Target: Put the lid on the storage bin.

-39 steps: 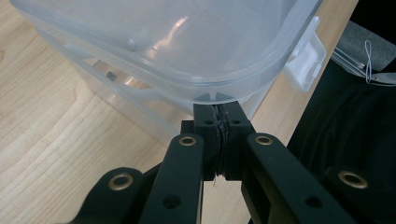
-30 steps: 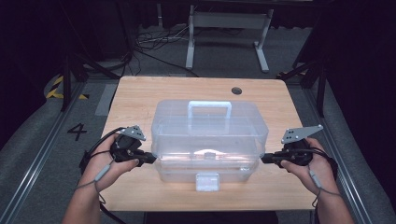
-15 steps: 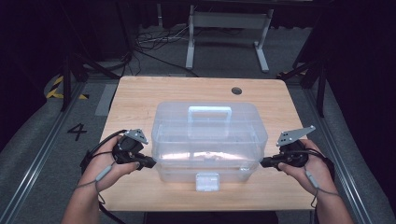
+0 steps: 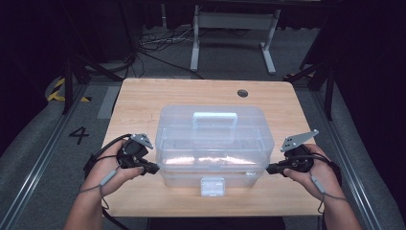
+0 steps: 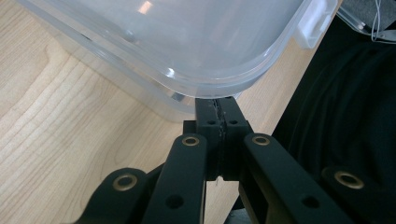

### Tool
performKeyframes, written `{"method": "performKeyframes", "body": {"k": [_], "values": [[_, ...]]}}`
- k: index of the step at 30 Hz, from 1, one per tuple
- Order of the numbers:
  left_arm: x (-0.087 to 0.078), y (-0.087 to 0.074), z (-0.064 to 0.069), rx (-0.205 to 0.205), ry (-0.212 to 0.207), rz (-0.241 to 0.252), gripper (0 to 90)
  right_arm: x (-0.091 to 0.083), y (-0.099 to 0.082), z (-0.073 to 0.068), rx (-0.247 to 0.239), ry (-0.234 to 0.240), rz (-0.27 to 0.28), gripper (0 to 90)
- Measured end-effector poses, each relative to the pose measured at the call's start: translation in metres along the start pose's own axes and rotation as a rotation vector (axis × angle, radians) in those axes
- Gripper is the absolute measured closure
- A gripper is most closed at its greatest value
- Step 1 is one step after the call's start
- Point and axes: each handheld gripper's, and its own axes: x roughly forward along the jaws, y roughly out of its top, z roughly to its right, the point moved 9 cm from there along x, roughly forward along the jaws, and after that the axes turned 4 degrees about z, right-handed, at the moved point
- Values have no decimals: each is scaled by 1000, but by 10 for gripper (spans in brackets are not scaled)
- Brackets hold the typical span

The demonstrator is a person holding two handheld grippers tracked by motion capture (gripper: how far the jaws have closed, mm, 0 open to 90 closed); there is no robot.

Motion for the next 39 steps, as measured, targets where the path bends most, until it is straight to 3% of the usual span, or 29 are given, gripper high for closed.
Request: {"method": "performKeyframes", "body": {"k": [30, 34, 39], "values": [[6, -8, 1, -8, -17, -77, 897, 7, -9, -2, -4, 17, -78, 900], [5, -9, 0, -11, -21, -70, 896, 7, -13, -1, -5, 14, -102, 900], [2, -8, 1, -10, -34, -45, 888, 2, -11, -4, -11, 34, -89, 900]]}}
